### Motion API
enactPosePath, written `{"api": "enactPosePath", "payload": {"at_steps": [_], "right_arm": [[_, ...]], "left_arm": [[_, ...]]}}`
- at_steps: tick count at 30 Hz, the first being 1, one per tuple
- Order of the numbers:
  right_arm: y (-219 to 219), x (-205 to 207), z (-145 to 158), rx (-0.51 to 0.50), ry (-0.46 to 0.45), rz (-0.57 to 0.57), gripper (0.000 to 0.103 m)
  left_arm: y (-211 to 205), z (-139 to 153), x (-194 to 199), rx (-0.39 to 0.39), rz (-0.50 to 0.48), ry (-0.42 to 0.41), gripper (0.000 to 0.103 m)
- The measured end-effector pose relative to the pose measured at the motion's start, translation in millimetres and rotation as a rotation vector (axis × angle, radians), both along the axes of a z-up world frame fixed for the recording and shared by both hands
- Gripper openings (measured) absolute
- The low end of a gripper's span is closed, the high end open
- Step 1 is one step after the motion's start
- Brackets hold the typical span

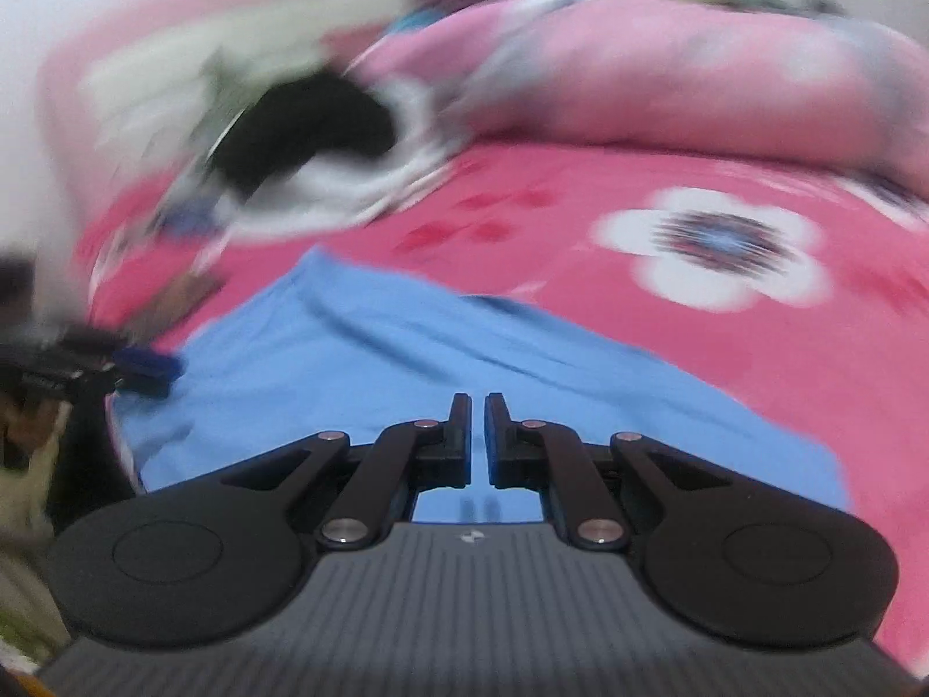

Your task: Fold clothes

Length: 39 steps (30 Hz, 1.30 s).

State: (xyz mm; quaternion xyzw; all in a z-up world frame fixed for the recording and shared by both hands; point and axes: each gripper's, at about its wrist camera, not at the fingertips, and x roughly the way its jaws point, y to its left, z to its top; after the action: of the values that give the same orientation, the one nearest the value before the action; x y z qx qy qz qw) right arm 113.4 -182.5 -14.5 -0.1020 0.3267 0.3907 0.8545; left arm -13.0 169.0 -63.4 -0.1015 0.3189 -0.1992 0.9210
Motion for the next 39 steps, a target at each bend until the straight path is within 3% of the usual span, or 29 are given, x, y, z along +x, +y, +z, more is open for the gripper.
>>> {"api": "enactPosePath", "payload": {"at_steps": [6, 7, 9, 12, 13, 17, 22, 27, 31, 33, 35, 39], "right_arm": [[75, 65, -37, -0.139, 0.112, 0.156, 0.003], [78, 75, -46, -0.166, 0.115, 0.142, 0.002], [78, 102, -49, -0.126, 0.107, 0.080, 0.000], [69, 125, -37, -0.091, 0.054, -0.127, 0.005], [65, 126, -30, -0.067, 0.053, -0.150, 0.005], [84, 93, -13, -0.068, 0.014, 0.015, 0.005], [132, 68, -19, -0.189, -0.062, 0.272, 0.008], [168, 71, -31, -0.308, -0.086, 0.412, 0.027], [175, 76, -35, -0.360, -0.065, 0.444, 0.029], [176, 75, -35, -0.373, -0.055, 0.441, 0.023], [178, 70, -34, -0.386, -0.057, 0.446, 0.005], [175, 68, -25, -0.359, -0.171, 0.374, 0.002]], "left_arm": [[13, -13, 4, -0.019, 0.050, 0.013, 0.033], [16, -16, 4, -0.026, 0.055, 0.019, 0.033], [21, -21, 3, -0.048, 0.055, 0.023, 0.033], [26, -24, 3, -0.075, 0.047, 0.017, 0.033], [27, -25, 3, -0.084, 0.045, 0.015, 0.033], [31, -29, 2, -0.096, 0.029, -0.001, 0.033], [32, -32, 0, -0.102, 0.021, -0.016, 0.033], [34, -34, 0, -0.114, 0.019, -0.023, 0.033], [36, -38, 1, -0.135, 0.018, -0.026, 0.033], [38, -39, 2, -0.141, 0.016, -0.029, 0.033], [38, -39, 2, -0.144, 0.015, -0.032, 0.033], [38, -41, 2, -0.148, 0.012, -0.037, 0.033]]}}
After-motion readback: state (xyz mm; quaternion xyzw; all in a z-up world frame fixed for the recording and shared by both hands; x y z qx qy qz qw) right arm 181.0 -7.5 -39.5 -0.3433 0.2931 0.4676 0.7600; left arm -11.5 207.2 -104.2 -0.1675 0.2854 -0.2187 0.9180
